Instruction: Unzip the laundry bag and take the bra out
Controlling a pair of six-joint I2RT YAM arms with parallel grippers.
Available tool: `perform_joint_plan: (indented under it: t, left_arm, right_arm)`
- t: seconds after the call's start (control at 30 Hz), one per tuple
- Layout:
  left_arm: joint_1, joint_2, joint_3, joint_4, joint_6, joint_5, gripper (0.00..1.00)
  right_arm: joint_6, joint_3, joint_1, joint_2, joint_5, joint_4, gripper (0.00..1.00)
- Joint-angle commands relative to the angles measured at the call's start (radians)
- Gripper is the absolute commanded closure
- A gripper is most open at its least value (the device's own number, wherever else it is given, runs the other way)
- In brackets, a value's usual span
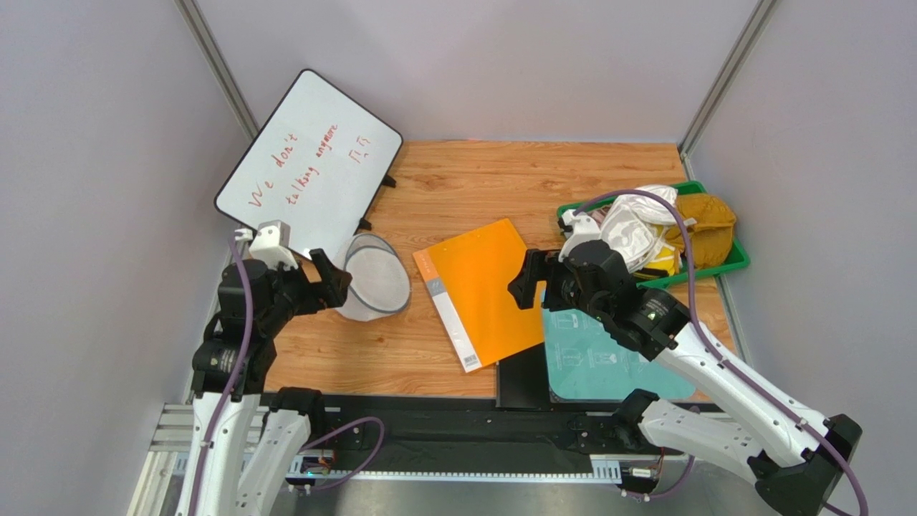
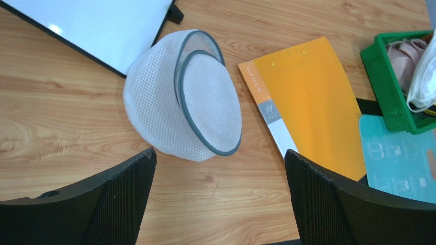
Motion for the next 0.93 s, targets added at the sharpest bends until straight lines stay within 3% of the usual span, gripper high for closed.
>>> perform_joint_plan:
  t: [0.0, 0.17, 0.9]
  left_arm:
    - [0.005, -0.063, 0.019, -0.037, 0.079, 0.107, 0.00]
    - [0.005, -0.096, 0.023, -0.031, 0.087, 0.151, 0.00]
    - [0.005, -0.135, -0.011, -0.012, 0.056, 0.074, 0.00]
  right_arm:
    - [-0.050, -0.033, -0.004, -0.035, 0.172, -0.013, 0.10]
    - [-0.061, -0.070, -0.033, -0.067, 0.279, -0.020, 0.09]
    - [-0.072, -0.117, -0.123, -0.155, 0.258, -0.032, 0.09]
